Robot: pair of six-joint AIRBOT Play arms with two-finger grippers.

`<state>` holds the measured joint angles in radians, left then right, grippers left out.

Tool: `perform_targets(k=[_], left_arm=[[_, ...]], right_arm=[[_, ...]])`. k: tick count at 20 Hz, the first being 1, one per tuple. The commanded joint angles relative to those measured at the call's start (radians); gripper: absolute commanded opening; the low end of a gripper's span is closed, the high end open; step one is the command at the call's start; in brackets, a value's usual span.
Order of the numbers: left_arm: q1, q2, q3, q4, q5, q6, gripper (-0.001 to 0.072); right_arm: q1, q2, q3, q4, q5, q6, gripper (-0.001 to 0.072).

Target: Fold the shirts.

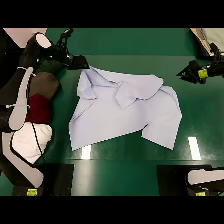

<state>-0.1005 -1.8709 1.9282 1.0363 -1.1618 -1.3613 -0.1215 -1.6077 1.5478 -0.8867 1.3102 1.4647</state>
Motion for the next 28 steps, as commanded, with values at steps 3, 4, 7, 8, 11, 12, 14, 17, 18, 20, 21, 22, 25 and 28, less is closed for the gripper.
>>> perform_targets(k=[3, 4, 7, 8, 11, 12, 14, 17, 18, 20, 21, 22, 25, 28], left_arm=[[0.044, 0.016, 0.015, 0.11, -0.135, -0.019, 0.0695], [0.077, 0.032, 0.014, 0.111, -0.208, -0.02, 0.0695], [0.158, 0.134, -0.093, 0.111, -0.303, -0.041, 0.0695], [0.174, 0.198, -0.188, 0.111, -0.293, -0.043, 0.0694], [0.178, 0.442, -0.572, 0.114, -0.189, -0.026, 0.0694], [0.178, 0.541, -0.723, 0.114, -0.131, -0.027, 0.0694], [0.178, 0.725, -1.004, 0.107, -0.055, -0.048, 0.0695], [0.178, 0.932, -1.319, 0.079, -0.051, -0.083, 0.0695], [0.178, 0.983, -1.391, 0.058, -0.053, -0.084, 0.0695], [0.178, 1.043, -1.476, 0.005, -0.06, -0.085, 0.0694], [0.178, 1.054, -1.503, -0.018, -0.069, -0.082, 0.0695], [0.178, 1.053, -1.522, -0.021, -0.082, -0.08, 0.0695], [0.178, 1.054, -1.573, -0.065, -0.075, -0.063, 0.0694], [0.178, 1.053, -1.603, -0.145, -0.028, -0.021, 0.0694]], right_arm=[[0.026, 0.002, 0.004, -0.005, 0.087, -0.037, 0.0301], [0.021, 0.002, 0.004, -0.006, 0.134, -0.061, 0.03], [0.011, 0.003, 0.002, -0.007, 0.277, -0.089, 0.0195], [0.011, 0.009, 0.002, -0.016, 0.306, -0.094, 0.0195], [0.017, 0.067, 0.002, -0.145, 0.31, -0.095, 0.0195], [0.017, 0.094, 0.002, -0.179, 0.312, -0.094, 0.0195], [0.008, 0.154, 0.002, -0.204, 0.314, -0.094, 0.0195], [-0.003, 0.219, 0.002, -0.207, 0.312, -0.094, 0.0199], [-0.003, 0.232, 0.002, -0.207, 0.312, -0.094, 0.0202], [-0.003, 0.243, 0.002, -0.207, 0.313, -0.094, 0.0201], [-0.003, 0.244, 0.002, -0.207, 0.314, -0.094, 0.0202], [-0.003, 0.244, 0.002, -0.206, 0.314, -0.094, 0.0202], [-0.003, 0.244, 0.002, -0.206, 0.312, -0.094, 0.0202], [-0.003, 0.244, 0.002, -0.206, 0.308, -0.093, 0.0202]])
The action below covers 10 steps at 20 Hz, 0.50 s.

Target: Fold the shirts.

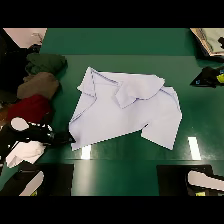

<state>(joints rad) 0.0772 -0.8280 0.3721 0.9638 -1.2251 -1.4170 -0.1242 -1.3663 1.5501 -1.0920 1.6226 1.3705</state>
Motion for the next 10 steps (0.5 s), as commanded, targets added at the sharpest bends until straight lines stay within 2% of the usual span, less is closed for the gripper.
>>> perform_targets(k=[1, 4, 5, 6, 7, 9, 10], left_arm=[[0.0, 0.01, -0.056, -0.09, 0.049, 0.038, 0.0694], [-0.09, 0.01, -0.08, -0.118, 0.118, 0.035, 0.0693], [-0.137, 0.01, -0.081, -0.126, 0.148, 0.029, 0.0555], [-0.177, 0.01, -0.079, -0.143, 0.174, 0.029, 0.0329], [-0.194, 0.01, -0.072, -0.154, 0.195, 0.028, 0.0209], [-0.194, 0.01, -0.05, -0.161, 0.212, 0.018, 0.0058], [-0.194, 0.01, -0.029, -0.156, 0.211, 0.018, 0.0023]], right_arm=[[0.0, 0.003, 0.0, -0.001, -0.005, 0.001, 0.0202], [0.0, 0.003, 0.0, -0.001, -0.009, 0.001, 0.0201], [0.0, 0.003, 0.0, -0.001, -0.008, 0.001, 0.0202], [0.0, 0.003, 0.0, -0.001, -0.007, 0.001, 0.0201], [0.0, 0.003, 0.0, -0.001, -0.007, 0.001, 0.0201], [-0.005, 0.003, 0.0, -0.006, 0.003, 0.001, 0.0201], [-0.015, 0.003, 0.0, -0.008, 0.018, 0.001, 0.0201]])
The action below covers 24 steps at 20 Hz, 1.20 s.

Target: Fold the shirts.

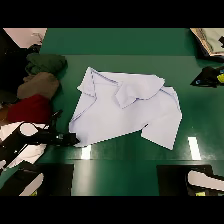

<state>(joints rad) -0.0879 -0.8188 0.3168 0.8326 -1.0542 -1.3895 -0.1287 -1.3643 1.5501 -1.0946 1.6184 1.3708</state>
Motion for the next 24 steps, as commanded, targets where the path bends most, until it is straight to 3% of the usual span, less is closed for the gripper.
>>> perform_targets(k=[1, 6, 7, 8, 9, 14, 15, 21, 22, 23, 24], left_arm=[[-0.029, 0.001, 0.056, -0.008, 0.036, -0.01, 0.0022], [-0.029, 0.001, 0.293, 0.269, 0.023, -0.055, 0.0022], [-0.027, 0.001, 0.328, 0.321, 0.043, -0.066, 0.0022], [-0.027, 0.0, 0.352, 0.36, 0.066, -0.089, 0.0022], [-0.027, -0.005, 0.37, 0.384, 0.09, -0.106, 0.0022], [-0.027, -0.09, 0.39, 0.367, 0.127, -0.107, 0.0022], [-0.027, -0.107, 0.392, 0.356, 0.126, -0.107, 0.0022], [-0.028, -0.124, 0.397, 0.315, 0.128, -0.106, 0.0023], [-0.027, -0.124, 0.397, 0.311, 0.127, -0.107, 0.0022], [-0.028, -0.124, 0.397, 0.306, 0.124, -0.107, 0.0023], [-0.028, -0.124, 0.397, 0.298, 0.118, -0.106, 0.0023]], right_arm=[[-0.023, 0.001, 0.0, -0.006, 0.039, 0.001, 0.0201], [-0.163, 0.085, -0.236, -0.009, -0.013, 0.0, 0.0202], [-0.206, 0.106, -0.326, -0.008, -0.037, -0.001, 0.0286], [-0.244, 0.118, -0.409, -0.007, -0.062, -0.003, 0.0479], [-0.279, 0.12, -0.491, -0.004, -0.096, -0.003, 0.052], [-0.29, 0.035, -0.701, 0.064, -0.247, -0.083, 0.0512], [-0.266, 0.008, -0.713, 0.076, -0.271, -0.097, 0.0447], [-0.12, -0.068, -0.673, 0.082, -0.361, -0.101, 0.0435], [-0.103, -0.072, -0.661, 0.082, -0.359, -0.101, 0.039], [-0.086, -0.072, -0.652, 0.08, -0.359, -0.101, 0.0164], [-0.073, -0.072, -0.642, 0.082, -0.353, -0.101, 0.0015]])
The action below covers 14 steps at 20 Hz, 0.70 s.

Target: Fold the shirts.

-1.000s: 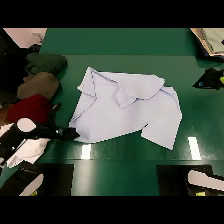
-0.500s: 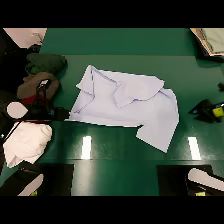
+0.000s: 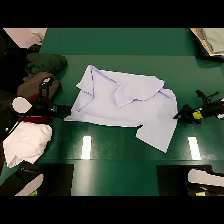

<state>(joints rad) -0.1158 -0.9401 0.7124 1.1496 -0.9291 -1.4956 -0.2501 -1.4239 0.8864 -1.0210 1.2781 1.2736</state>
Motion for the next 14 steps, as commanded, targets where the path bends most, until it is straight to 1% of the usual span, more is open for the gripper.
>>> perform_targets(k=[1, 3, 5, 8, 11, 14], left_arm=[[0.0, -0.003, 0.006, -0.035, -0.017, -0.001, 0.0022], [0.0, 0.0, 0.061, -0.039, -0.048, 0.0, 0.0022], [0.0, 0.0, 0.211, -0.022, -0.092, 0.003, 0.0022], [0.0, 0.0, 0.557, 0.047, -0.127, 0.011, 0.0022], [0.0, 0.0, 0.908, 0.099, -0.131, 0.011, 0.0022], [0.0, 0.0, 1.216, 0.103, -0.142, 0.011, 0.0022]], right_arm=[[0.059, -0.012, 0.037, 0.008, 0.005, -0.004, 0.0015], [0.068, -0.011, 0.109, 0.012, 0.084, -0.003, 0.0014], [0.067, 0.032, 0.214, 0.082, 0.13, 0.006, 0.0014], [0.068, 0.158, 0.422, 0.161, 0.095, 0.054, 0.0013], [0.067, 0.284, 0.676, 0.154, 0.063, 0.056, 0.0013], [0.067, 0.395, 0.89, 0.154, 0.001, 0.059, 0.0013]])
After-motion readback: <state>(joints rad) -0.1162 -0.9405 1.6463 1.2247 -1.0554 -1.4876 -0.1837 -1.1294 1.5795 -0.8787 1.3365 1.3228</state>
